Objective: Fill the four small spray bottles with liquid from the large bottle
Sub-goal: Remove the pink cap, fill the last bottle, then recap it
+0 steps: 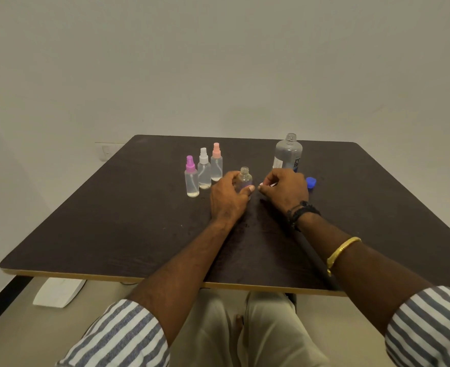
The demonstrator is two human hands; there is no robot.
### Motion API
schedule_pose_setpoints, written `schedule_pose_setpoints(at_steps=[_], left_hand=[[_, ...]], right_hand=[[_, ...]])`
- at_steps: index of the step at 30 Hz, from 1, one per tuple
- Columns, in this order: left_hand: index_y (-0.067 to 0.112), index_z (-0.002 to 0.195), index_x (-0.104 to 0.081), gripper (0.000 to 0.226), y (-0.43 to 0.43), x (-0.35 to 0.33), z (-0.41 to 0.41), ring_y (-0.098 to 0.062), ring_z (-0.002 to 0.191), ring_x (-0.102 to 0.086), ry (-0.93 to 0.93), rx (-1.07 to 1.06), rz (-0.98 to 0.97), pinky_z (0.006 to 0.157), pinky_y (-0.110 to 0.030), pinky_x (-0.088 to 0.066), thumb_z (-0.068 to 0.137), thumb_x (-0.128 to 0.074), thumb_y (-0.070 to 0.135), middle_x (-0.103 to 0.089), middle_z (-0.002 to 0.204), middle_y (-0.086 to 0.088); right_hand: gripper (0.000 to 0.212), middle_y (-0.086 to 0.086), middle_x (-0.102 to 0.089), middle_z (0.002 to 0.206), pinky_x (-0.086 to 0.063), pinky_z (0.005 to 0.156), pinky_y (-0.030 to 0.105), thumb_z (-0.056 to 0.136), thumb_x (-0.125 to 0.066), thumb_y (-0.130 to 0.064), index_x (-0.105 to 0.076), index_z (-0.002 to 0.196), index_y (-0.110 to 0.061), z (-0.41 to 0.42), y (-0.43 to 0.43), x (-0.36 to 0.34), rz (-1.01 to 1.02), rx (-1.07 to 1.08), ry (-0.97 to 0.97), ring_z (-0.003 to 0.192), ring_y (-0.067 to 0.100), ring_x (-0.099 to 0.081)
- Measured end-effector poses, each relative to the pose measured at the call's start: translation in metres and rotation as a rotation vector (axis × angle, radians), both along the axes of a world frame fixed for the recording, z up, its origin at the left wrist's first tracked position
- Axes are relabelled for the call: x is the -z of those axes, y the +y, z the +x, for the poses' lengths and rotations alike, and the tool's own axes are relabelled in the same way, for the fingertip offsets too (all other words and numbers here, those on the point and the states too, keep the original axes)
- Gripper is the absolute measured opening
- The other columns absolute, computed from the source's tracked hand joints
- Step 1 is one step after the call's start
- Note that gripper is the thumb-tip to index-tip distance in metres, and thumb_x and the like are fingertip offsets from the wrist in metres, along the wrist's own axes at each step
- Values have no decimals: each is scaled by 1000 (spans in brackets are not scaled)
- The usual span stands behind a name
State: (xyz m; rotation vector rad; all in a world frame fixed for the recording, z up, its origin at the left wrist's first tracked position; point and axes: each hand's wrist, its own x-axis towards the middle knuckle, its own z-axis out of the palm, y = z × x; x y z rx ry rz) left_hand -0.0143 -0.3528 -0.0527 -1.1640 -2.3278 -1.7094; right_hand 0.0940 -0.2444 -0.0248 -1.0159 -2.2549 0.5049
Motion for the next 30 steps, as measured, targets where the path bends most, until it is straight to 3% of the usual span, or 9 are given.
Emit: schedule_pose_setpoints(at_steps=[4,10,15,18,24,27,30], left_hand=[[16,122,-64,46,3,0,1,-6,94,-58,-14,7,-12,72,-10,-39,83,-81,32,-70,113,1],[16,122,-64,48,4,2,1,-7,96,-58,-4,7,-9,79,-18,-46,82,-81,35,-70,114,-1],[18,120,-65,45,5,2,-1,-8,95,-61,-9,4,9,82,-23,-52,81,-82,35,-71,111,2],[17,119,-65,44,6,0,-2,-7,95,-59,-16,9,10,80,-22,-48,81,-81,33,-70,111,2],[16,122,-64,46,10,0,-4,-8,96,-59,-22,21,-1,82,-21,-48,83,-80,34,-71,115,-1],[16,121,-64,46,11,1,-5,-8,97,-59,-20,28,3,81,-19,-47,83,-80,34,-71,115,-1],[16,122,-64,46,11,2,-6,-7,98,-59,-25,37,7,81,-19,-46,82,-81,34,-71,115,-1]], right_hand=[[15,-2,-71,86,-56,80,32,84,-80,-29,-67,77,-24,3,2,4,-34,2,-61,87,14,-65],[15,-1,-71,90,-57,84,34,85,-79,-30,-67,83,-22,4,0,5,-56,-5,-73,89,14,-64],[22,-6,-68,81,-52,68,28,87,-74,-41,-68,83,-20,5,-3,-2,105,45,148,77,11,-63],[21,-3,-62,94,-44,66,26,87,-73,-38,-65,91,-20,5,-1,-12,223,134,284,88,15,-61],[61,9,-47,128,-49,83,32,75,-84,-41,-52,123,-19,3,18,-17,157,270,336,117,26,-49],[81,10,-51,134,-49,93,39,71,-85,-44,-44,136,-19,1,27,-10,36,214,350,123,29,-51],[86,9,-56,138,-50,99,45,74,-86,-40,-40,143,-18,-1,29,-6,-19,165,358,126,30,-55]])
